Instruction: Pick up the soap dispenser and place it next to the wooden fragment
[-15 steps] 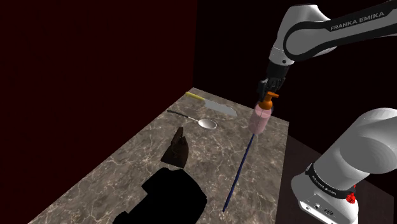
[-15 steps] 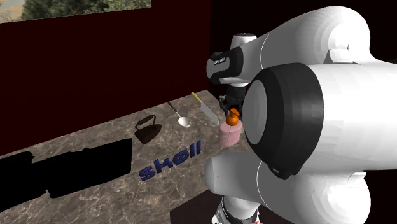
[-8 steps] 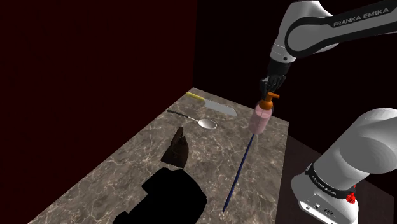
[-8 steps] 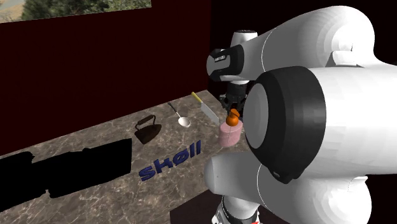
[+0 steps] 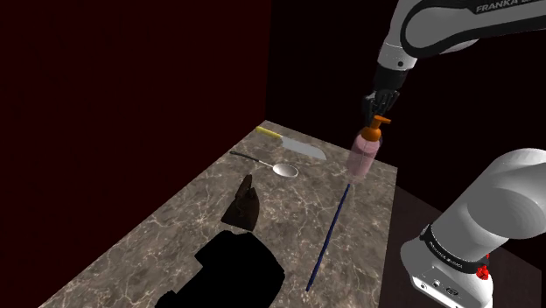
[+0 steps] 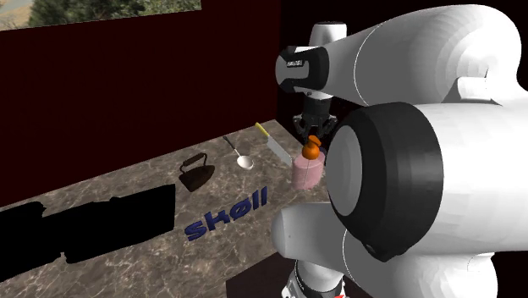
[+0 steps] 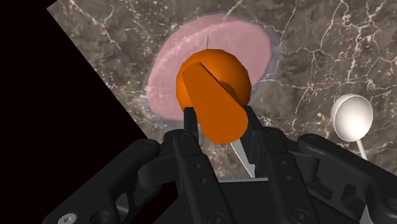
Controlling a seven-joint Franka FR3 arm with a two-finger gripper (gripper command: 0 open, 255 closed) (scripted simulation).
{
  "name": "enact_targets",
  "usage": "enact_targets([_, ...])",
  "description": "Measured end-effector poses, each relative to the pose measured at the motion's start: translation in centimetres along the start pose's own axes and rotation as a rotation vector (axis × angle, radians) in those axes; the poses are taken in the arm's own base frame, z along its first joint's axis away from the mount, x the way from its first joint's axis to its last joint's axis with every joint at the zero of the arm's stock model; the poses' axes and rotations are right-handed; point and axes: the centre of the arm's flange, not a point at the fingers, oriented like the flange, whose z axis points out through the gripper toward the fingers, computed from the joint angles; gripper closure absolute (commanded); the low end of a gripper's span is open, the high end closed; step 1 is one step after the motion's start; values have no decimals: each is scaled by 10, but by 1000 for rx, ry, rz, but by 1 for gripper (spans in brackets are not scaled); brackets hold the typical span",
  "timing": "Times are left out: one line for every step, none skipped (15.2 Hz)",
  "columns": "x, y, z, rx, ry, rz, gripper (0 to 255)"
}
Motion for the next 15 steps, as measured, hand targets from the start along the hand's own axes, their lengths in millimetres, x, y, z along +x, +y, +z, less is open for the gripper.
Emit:
enact_targets([-1, 0, -5, 0, 0, 0, 255])
enact_targets([0, -1, -11, 0, 0, 0, 255])
enact_targets([0, 0, -15, 0, 0, 0, 255])
enact_targets([1, -1, -21, 0, 0, 0, 255])
enact_targets([0, 0, -25, 0, 0, 0, 255])
enact_targets([0, 0, -30, 0, 0, 0, 255])
enact_targets([0, 0, -37, 0, 0, 0, 255])
enact_targets([0, -1, -42, 0, 0, 0, 255])
enact_targets([1, -2, -47, 0, 0, 0, 255])
enact_targets([1, -1, -53, 0, 0, 0, 255])
enact_targets([1, -1, -58, 0, 0, 0, 255])
enact_targets([-1, -1, -63, 0, 0, 0, 255])
enact_targets([-1, 0, -69, 0, 0, 0, 255])
enact_targets([0, -1, -73, 0, 0, 0, 255])
enact_targets([-1, -1, -78, 0, 0, 0, 255])
